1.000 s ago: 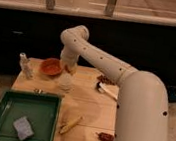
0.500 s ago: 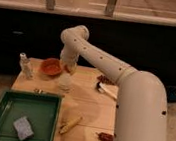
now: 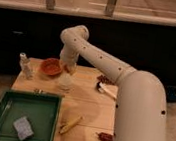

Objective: Place apple in paper cup

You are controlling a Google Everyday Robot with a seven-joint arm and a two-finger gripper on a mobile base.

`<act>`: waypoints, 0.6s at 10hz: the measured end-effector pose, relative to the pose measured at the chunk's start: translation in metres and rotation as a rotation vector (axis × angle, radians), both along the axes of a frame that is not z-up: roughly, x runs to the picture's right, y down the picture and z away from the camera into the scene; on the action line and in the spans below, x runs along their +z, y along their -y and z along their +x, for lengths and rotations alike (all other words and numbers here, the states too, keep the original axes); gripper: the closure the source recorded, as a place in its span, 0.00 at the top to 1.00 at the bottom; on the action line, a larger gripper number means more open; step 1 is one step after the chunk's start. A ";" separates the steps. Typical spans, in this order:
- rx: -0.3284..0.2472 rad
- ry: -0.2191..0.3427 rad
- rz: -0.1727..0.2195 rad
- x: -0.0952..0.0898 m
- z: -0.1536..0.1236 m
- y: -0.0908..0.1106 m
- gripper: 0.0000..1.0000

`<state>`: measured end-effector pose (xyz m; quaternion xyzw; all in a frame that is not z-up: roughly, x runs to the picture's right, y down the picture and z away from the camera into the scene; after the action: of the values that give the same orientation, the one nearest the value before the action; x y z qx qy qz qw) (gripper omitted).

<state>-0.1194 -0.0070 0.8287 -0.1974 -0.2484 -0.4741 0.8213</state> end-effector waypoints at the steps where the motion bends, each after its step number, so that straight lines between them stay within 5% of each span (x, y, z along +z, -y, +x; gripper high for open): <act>1: -0.002 0.003 -0.002 0.000 -0.001 -0.001 0.23; 6: -0.004 0.011 -0.009 -0.001 -0.003 -0.003 0.26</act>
<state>-0.1225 -0.0035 0.8280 -0.1991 -0.2544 -0.4758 0.8181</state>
